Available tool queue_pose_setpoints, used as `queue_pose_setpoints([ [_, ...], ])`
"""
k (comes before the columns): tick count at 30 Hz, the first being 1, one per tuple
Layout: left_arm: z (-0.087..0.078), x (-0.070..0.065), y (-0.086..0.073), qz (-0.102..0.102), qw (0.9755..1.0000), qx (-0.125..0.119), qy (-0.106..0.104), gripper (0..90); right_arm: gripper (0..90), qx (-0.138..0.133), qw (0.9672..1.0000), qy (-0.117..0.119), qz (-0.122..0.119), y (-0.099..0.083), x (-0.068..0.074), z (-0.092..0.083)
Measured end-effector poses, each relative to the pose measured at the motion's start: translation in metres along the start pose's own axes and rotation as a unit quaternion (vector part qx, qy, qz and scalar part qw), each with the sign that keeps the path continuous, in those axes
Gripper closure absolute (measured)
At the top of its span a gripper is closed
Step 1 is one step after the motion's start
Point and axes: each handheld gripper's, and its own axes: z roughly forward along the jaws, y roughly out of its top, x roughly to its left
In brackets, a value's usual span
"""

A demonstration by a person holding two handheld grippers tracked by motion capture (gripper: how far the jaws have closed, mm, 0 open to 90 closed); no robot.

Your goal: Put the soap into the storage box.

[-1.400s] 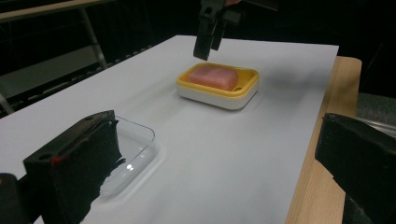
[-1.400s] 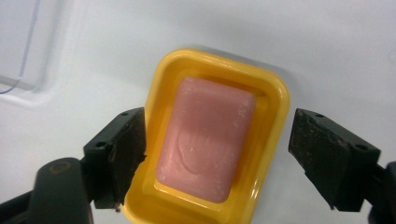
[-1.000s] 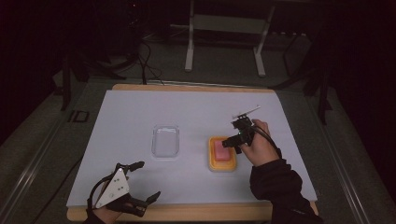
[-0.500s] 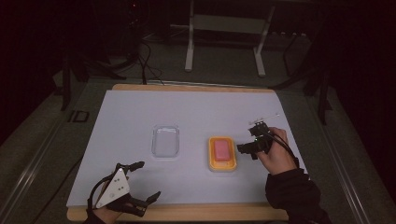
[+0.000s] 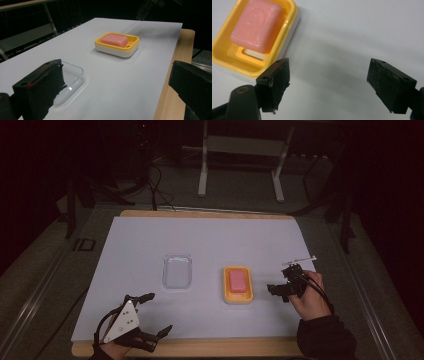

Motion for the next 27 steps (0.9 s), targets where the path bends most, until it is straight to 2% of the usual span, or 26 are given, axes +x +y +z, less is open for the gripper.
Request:
queue_pose_setpoints([
  [2,0.000,0.000,0.000,0.000,1.0000,0.000,0.000,0.6,18.1,-0.013,0.9999,-0.003,0.006,-0.005,-0.002,-0.001],
  [5,0.000,0.000,0.000,0.000,1.0000,0.001,-0.001,0.6,17.8,-0.014,0.9998,-0.004,0.010,-0.013,-0.004,0.000],
  [7,0.000,0.000,0.000,0.000,1.0000,0.001,-0.001,0.6,17.3,-0.003,1.0000,-0.002,0.007,-0.018,-0.005,0.002],
  [12,0.000,0.000,0.000,0.000,1.0000,0.001,-0.001,0.6,17.5,-0.015,0.9998,-0.009,0.006,-0.032,-0.006,0.004],
  [16,0.000,0.000,0.000,0.001,1.0000,0.001,-0.002,0.6,18.9,-0.015,0.9997,-0.018,0.008,-0.039,-0.010,0.007],
  [22,0.001,0.000,0.000,0.001,1.0000,0.002,-0.004,0.6,18.8,-0.025,0.9994,-0.022,0.014,-0.041,-0.013,0.007],
  [27,0.001,0.000,0.000,0.001,1.0000,0.001,-0.005,0.6,18.6,-0.019,0.9994,-0.023,0.015,-0.043,-0.015,0.010],
])
